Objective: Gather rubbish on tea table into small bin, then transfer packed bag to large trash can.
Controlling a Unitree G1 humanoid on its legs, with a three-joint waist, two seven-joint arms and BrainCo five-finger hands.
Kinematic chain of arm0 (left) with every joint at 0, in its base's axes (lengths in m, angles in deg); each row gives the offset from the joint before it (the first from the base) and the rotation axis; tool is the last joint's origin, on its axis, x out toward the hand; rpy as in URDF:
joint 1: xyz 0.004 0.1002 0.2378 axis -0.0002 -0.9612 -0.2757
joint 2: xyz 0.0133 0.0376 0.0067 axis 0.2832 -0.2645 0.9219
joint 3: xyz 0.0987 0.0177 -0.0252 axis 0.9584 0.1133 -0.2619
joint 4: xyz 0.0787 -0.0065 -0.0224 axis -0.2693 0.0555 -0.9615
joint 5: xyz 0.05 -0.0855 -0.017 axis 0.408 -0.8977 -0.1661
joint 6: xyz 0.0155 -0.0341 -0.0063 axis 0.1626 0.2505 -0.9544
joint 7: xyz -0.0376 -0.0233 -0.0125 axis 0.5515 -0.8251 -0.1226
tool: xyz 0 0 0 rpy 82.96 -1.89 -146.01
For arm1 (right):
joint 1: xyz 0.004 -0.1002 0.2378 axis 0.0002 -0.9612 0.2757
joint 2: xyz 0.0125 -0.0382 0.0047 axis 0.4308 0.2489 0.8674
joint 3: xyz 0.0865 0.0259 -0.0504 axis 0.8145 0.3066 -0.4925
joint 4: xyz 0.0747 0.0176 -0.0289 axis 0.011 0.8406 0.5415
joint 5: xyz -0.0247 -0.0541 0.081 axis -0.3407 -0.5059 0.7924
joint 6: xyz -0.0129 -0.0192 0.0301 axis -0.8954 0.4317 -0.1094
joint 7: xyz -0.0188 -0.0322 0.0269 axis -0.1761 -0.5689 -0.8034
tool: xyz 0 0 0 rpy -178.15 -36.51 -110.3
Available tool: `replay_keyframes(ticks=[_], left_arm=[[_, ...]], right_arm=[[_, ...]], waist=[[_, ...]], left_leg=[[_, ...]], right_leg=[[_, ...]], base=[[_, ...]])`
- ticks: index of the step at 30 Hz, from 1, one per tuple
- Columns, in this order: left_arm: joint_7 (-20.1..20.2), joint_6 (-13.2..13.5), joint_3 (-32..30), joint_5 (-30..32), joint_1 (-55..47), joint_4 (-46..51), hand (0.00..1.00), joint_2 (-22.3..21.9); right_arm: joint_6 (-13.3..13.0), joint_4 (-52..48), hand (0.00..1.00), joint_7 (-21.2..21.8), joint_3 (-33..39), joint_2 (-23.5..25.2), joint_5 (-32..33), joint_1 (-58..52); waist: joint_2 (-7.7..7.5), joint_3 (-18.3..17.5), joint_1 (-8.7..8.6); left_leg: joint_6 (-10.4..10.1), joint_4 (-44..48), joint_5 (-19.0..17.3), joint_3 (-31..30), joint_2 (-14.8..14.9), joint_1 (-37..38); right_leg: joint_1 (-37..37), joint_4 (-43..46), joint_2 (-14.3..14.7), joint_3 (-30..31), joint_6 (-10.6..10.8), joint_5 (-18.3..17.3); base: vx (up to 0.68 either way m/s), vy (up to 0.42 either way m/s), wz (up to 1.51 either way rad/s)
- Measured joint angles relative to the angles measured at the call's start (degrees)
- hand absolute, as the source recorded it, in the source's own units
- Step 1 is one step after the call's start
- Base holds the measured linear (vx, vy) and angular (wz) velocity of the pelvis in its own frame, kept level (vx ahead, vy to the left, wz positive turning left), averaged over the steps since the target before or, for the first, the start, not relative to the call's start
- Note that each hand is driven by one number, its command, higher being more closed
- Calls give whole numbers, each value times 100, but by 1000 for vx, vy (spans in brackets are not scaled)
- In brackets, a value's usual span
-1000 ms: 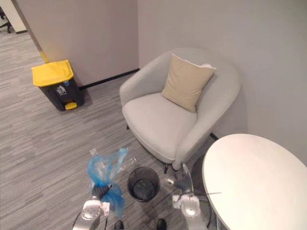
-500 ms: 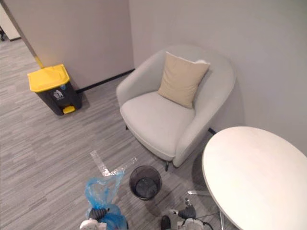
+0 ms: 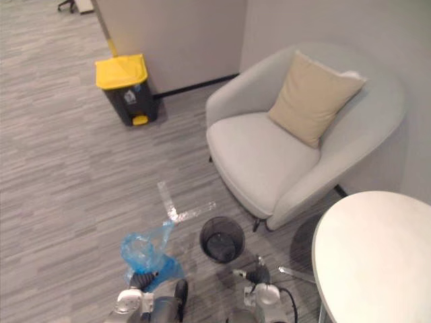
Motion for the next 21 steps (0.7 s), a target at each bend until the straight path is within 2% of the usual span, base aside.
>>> replay_keyframes(ticks=[1, 3, 4, 6, 8, 9, 11, 13, 15, 17, 19, 20, 21], left_arm=[[-2, 1, 47, 0, 1, 0, 100, -15], [-6, 1, 88, 1, 60, -17, 100, 18], [-8, 1, 91, 2, 69, -20, 100, 25], [-8, 1, 144, 4, 55, -28, 100, 12], [-10, 4, 154, 6, 99, -122, 100, 17], [-10, 2, 156, 6, 109, -176, 100, 70], [-12, -3, 177, 7, 39, -265, 100, 218], [-9, 0, 276, 11, -5, -262, 100, 317], [-12, 3, 321, 12, 2, -263, 100, 371], [-10, 2, 311, 17, -5, -263, 100, 413], [-3, 3, 303, 19, -1, -244, 100, 406], [-4, 3, 301, 18, -2, -227, 100, 451], [-5, 3, 305, 18, 2, -211, 100, 514]], right_arm=[[6, 10, 0, -32, 41, 36, -6, -34], [10, 19, 0, -44, 89, 106, -7, -41], [14, 21, 0, -62, 184, 103, -5, -46], [11, 21, 0, -106, 225, -11, -5, -80], [20, 50, 0, -137, 285, -120, -4, -140], [39, 105, 0, -137, 285, -102, -4, -128], [70, 110, 0, -120, 266, 73, -6, -186], [72, 132, 0, -112, 264, 121, -8, -236], [79, 240, 0, -112, 262, 133, -8, -173], [110, 248, 0, -112, 264, 161, -9, -133], [126, 250, 0, -102, 268, 196, -11, -162], [133, 250, 0, -87, 268, 185, -12, -164], [138, 249, 0, -85, 270, 151, -11, -171]], waist=[[26, 0, -25], [-54, 55, -48], [-166, 117, -88], [-207, 124, -201], [-63, 121, -262], [-64, 129, -253], [-184, 114, -215], [-172, 74, -221], [-165, 64, -218], [-174, 62, -216], [-203, 77, -234], [-239, 85, -235], [-315, 95, -251]], left_leg=[[33, -225, 206, 104, 76, 8], [97, 45, 31, 722, 246, -120], [165, 556, -216, 1091, 250, -138], [238, 1119, -664, 1478, 308, -64], [160, 978, -979, 1776, 433, 128], [188, 869, -1010, 1836, 407, 164], [282, 593, -920, 1821, 171, 410], [361, 401, -882, 1744, -32, 534], [402, 394, -897, 1707, -148, 478], [538, 581, -1014, 1690, -258, 371], [645, 1135, -1357, 1698, -277, 106], [718, 1490, -1611, 1691, -316, -2], [760, 1697, -1818, 1626, -366, -8]], right_leg=[[5, -65, 34, -195, -86, 76], [-16, -147, -59, -518, -201, 203], [-4, -159, -226, -679, -217, 268], [-3, -213, -441, -870, -116, 355], [2, -417, -502, -1058, 71, 513], [48, -516, -506, -1075, 132, 571], [400, -954, -598, -1092, 321, 749], [570, -1078, -748, -1129, 428, 781], [562, -1126, -854, -1225, 508, 739], [571, -1119, -924, -1282, 667, 621], [485, -785, -1025, -1281, 811, 298], [451, -507, -1117, -1263, 960, 106], [447, -170, -1233, -1193, 1018, 46]], base=[[-208, -121, 60], [-153, -42, 61], [-108, -1, 68], [-86, 80, 71], [-69, 210, 53], [-51, 216, 26], [-34, 185, 21], [-52, 153, 32], [-54, 134, 26], [-21, 121, 27], [69, 140, 29], [161, 157, 23], [178, 136, 22]])
